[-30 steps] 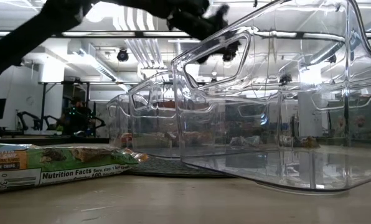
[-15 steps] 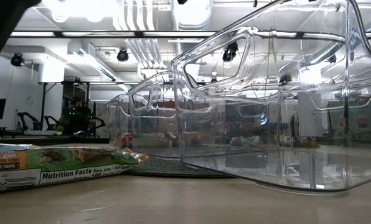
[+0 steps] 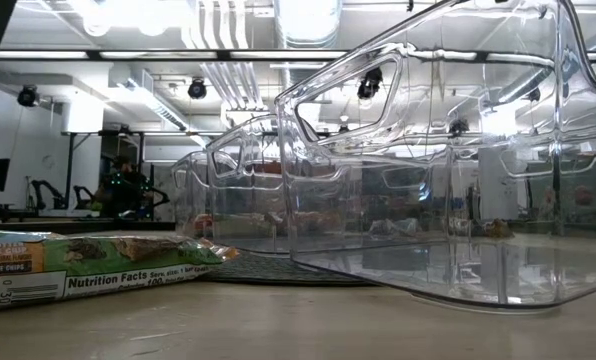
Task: Pick and place Granola Bars by type
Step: Put the blue granola bar into the middle transparent bin
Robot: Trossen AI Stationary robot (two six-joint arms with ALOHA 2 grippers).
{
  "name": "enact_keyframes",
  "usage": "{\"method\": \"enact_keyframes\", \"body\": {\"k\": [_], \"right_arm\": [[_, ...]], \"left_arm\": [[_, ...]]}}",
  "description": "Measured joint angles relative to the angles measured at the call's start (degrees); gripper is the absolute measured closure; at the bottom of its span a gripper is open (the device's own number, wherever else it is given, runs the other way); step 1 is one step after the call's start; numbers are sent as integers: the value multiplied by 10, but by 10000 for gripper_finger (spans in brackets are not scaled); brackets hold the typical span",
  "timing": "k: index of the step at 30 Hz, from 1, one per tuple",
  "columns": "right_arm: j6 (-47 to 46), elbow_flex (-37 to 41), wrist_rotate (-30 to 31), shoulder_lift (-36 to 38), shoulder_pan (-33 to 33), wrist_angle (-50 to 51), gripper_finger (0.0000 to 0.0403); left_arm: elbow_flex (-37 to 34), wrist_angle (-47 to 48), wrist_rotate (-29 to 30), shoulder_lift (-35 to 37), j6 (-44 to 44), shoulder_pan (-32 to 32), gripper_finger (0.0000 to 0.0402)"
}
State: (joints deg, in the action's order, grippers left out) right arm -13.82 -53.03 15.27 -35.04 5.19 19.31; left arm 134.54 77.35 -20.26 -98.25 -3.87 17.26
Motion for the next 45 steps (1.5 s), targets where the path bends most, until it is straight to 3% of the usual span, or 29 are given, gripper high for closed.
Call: {"method": "enact_keyframes", "body": {"k": [10, 18, 23, 30, 34, 39, 45], "right_arm": [[-24, 0, 15, -15, 0, 5, 394], [-35, 0, 22, -21, 0, 15, 394], [-37, 0, 61, -22, 0, 15, 394], [-59, 0, 74, -26, -26, 13, 394], [-56, -27, 74, -48, -45, 16, 394], [-12, -114, 74, -96, -75, 95, 394], [-17, -246, 58, -164, -134, 259, 388]], "left_arm": [[-10, 47, 82, -1, 18, -33, 401], [-60, -93, 83, 69, 8, -47, 402], [-185, -196, 89, 158, 30, -47, 402], [-458, -448, 93, 305, 96, -47, 402], [-586, -552, 126, 366, 145, -47, 401], [-673, -587, 167, 413, 191, -47, 401], [-704, -626, 169, 450, 195, -47, 401]]}}
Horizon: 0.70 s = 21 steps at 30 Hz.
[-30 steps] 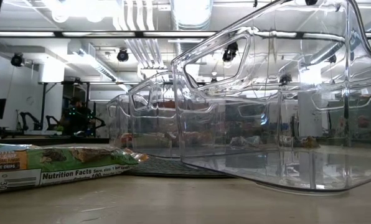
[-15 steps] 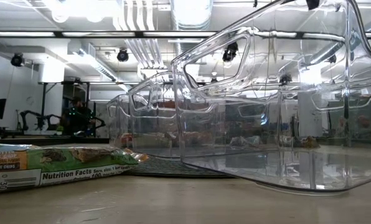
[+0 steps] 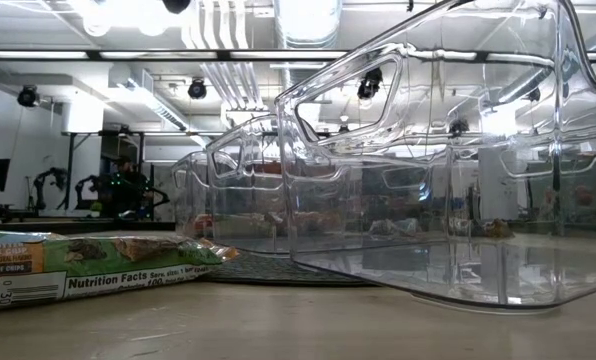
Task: Pick and place Granola Bars by type
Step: Put the blue granola bar into the middle transparent bin
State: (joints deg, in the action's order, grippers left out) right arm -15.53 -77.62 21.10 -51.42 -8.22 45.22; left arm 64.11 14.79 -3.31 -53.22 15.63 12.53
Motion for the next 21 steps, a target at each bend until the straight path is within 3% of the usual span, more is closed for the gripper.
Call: {"method": "enact_keyframes", "body": {"k": [6, 11, 16, 21], "right_arm": [[23, -92, -5, -60, -30, 72, 347], [49, -118, -8, -96, -50, 107, 304], [21, -126, -85, -145, -102, 160, 266], [-12, -127, -121, -205, -156, 166, 232]], "left_arm": [[-2, 1, 0, 13, -6, 0, 401], [-2, 2, 0, 15, -6, 0, 401], [-2, 2, 0, 15, -11, 0, 401], [-2, 2, 0, 15, -14, 0, 401]]}}
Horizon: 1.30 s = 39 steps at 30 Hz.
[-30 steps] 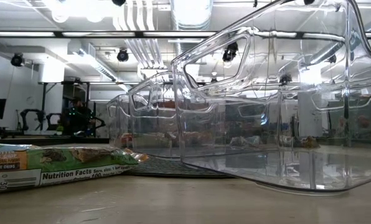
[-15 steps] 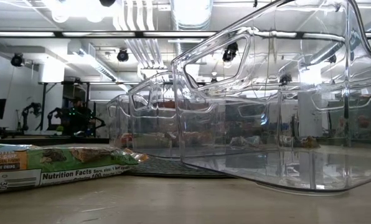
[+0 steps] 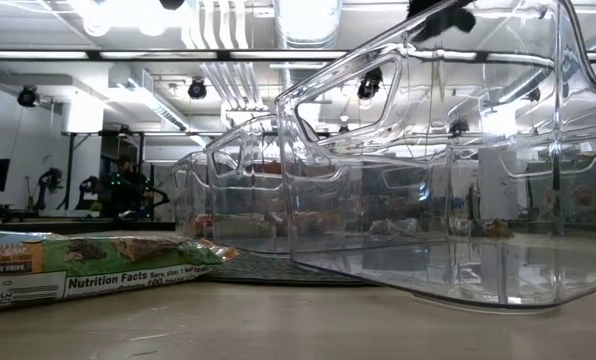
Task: Pick and place Granola Bars by type
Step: Put the blue granola bar into the middle transparent bin
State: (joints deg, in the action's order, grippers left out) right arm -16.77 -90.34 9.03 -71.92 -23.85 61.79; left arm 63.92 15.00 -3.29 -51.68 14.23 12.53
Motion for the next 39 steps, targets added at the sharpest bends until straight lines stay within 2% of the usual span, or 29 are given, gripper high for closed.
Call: {"method": "enact_keyframes", "body": {"k": [3, 7, 11, 19, 22, 25, 28, 39], "right_arm": [[23, -4, -16, -35, -24, -2, 211], [114, -18, -38, -76, -41, -3, 190], [253, -45, -42, -119, -53, 15, 178], [545, -106, -81, -231, -78, 151, 175], [602, -96, -112, -238, -87, 91, 175], [680, -89, -111, -242, -91, 48, 175], [777, -79, -103, -262, -92, 48, 177], [827, -53, -87, -345, -99, 26, 177]], "left_arm": [[0, 0, 0, 0, 4, 0, 401], [0, 1, 0, 0, 4, 0, 401], [0, 2, 0, 0, 0, 0, 401], [-4, 2, 0, 0, -3, 0, 401], [-5, 6, 0, -1, -8, 0, 401], [-5, 6, 0, -1, -10, 0, 401], [-5, 6, 0, -1, -10, 0, 401], [-5, 6, 0, -2, -36, 0, 402]]}}
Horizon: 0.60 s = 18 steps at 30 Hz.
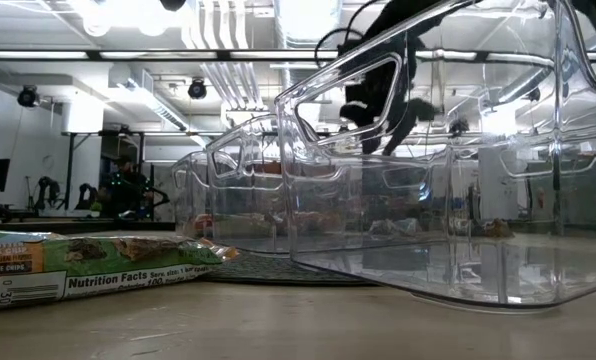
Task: Pick and place Granola Bars by type
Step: Put the blue granola bar into the middle transparent bin
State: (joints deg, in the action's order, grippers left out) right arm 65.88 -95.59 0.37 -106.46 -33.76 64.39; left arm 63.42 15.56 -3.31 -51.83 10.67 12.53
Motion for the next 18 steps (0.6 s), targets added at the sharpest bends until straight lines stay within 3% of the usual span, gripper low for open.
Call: {"method": "enact_keyframes", "body": {"k": [18], "right_arm": [[38, 3, 29, -109, -4, -29, 177]], "left_arm": [[0, 0, 0, 0, -5, 0, 402]]}}
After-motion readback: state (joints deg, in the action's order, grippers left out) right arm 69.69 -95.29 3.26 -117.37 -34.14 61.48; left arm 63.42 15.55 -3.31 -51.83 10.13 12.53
